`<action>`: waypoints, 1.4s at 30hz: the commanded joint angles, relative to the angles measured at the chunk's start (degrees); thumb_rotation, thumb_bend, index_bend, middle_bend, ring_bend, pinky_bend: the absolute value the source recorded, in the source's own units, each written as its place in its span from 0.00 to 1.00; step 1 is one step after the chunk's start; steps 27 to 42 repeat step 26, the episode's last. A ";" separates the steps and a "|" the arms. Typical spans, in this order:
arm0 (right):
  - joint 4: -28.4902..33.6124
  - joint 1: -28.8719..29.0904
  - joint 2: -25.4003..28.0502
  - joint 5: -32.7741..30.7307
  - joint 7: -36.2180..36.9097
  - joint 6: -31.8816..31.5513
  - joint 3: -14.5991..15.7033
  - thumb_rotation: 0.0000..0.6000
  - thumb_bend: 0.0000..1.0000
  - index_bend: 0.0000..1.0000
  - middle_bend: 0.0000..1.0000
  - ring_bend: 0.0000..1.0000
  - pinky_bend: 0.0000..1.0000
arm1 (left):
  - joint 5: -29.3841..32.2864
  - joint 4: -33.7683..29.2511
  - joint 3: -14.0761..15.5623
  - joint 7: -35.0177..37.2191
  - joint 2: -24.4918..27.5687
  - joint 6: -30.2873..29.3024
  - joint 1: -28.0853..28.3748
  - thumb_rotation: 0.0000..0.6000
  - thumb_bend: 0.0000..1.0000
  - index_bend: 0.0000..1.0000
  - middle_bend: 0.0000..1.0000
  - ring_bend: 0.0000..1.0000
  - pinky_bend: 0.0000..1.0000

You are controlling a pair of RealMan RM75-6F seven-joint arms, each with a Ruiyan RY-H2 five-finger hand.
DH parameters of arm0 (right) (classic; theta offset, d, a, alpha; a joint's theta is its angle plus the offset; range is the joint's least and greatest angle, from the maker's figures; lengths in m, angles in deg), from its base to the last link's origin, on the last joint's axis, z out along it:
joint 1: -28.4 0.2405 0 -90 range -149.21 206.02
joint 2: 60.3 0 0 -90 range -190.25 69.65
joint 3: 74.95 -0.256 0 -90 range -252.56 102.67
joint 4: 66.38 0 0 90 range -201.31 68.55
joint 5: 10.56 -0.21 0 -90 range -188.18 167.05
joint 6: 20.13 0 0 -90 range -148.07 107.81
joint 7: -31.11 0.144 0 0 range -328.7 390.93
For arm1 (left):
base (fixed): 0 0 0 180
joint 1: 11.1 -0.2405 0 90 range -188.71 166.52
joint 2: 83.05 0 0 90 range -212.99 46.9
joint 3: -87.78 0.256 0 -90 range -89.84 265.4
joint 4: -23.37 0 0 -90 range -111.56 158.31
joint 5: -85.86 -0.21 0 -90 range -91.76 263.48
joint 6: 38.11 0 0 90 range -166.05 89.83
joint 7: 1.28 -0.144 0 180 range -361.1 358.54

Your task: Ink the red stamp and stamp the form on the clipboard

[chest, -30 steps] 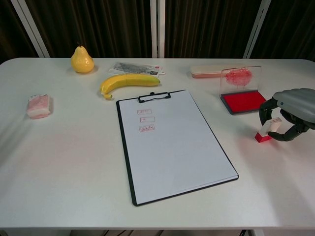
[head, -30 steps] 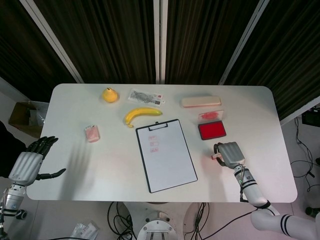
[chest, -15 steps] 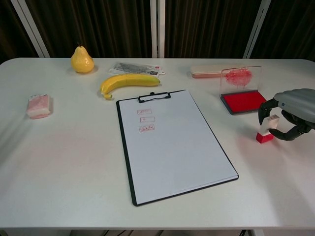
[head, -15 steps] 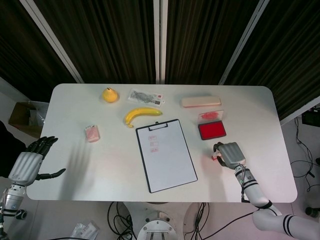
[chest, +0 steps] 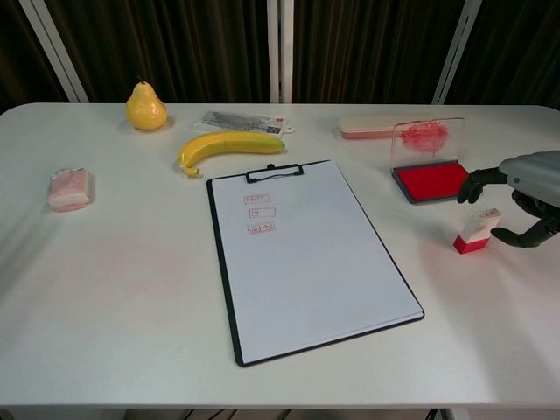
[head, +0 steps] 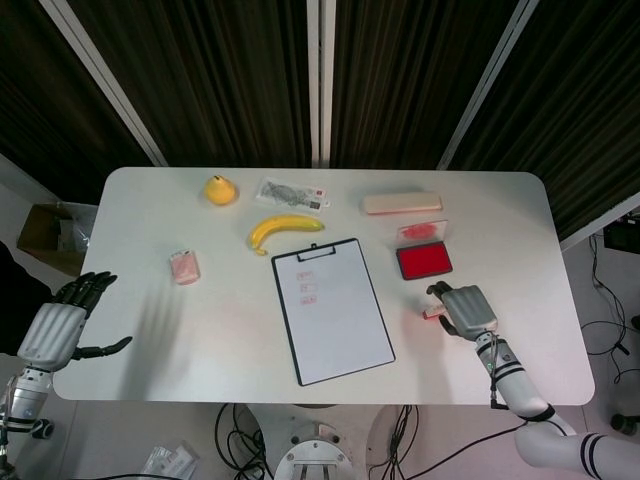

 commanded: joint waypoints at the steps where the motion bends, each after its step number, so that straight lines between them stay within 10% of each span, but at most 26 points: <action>1: 4.88 -1.05 4.80 2.29 0.35 -2.77 0.09 1.00 0.31 0.18 0.21 0.81 0.96 | -0.05 -0.22 -0.05 -0.07 0.24 -0.28 -0.09 0.41 0.11 0.11 0.09 0.09 0.19; 8: 13.98 -7.14 17.26 11.74 7.95 -17.55 -0.33 1.00 0.24 0.14 0.20 0.78 0.91 | 0.01 -1.06 -0.29 -0.39 1.13 -1.47 -0.59 0.41 0.10 0.11 0.09 0.09 0.19; 10: 13.28 -10.24 18.75 14.49 10.47 -24.46 -0.70 1.00 0.23 0.11 0.19 0.60 0.72 | -0.04 -1.28 -0.46 -0.74 1.17 -2.05 -0.77 0.41 0.11 0.11 0.09 0.09 0.19; 12: 12.16 -12.38 19.63 14.55 9.26 -27.59 -0.65 1.00 0.23 0.03 0.08 0.16 0.24 | -0.06 -1.26 -0.73 -1.38 0.95 -2.81 -0.99 0.41 0.11 0.11 0.09 0.09 0.19; 14: 12.14 -15.11 20.39 11.34 4.38 -30.39 -1.17 1.00 0.22 0.00 0.00 0.00 0.00 | -0.20 -1.17 -1.08 -2.52 0.66 -3.75 -1.20 0.42 0.11 0.11 0.09 0.09 0.19; 42: 8.91 -21.92 16.80 6.84 9.97 -32.06 -0.26 1.00 0.21 0.00 0.00 0.00 0.00 | 0.83 -2.79 -1.84 -3.50 1.97 -2.86 -0.76 0.41 0.11 0.11 0.09 0.09 0.19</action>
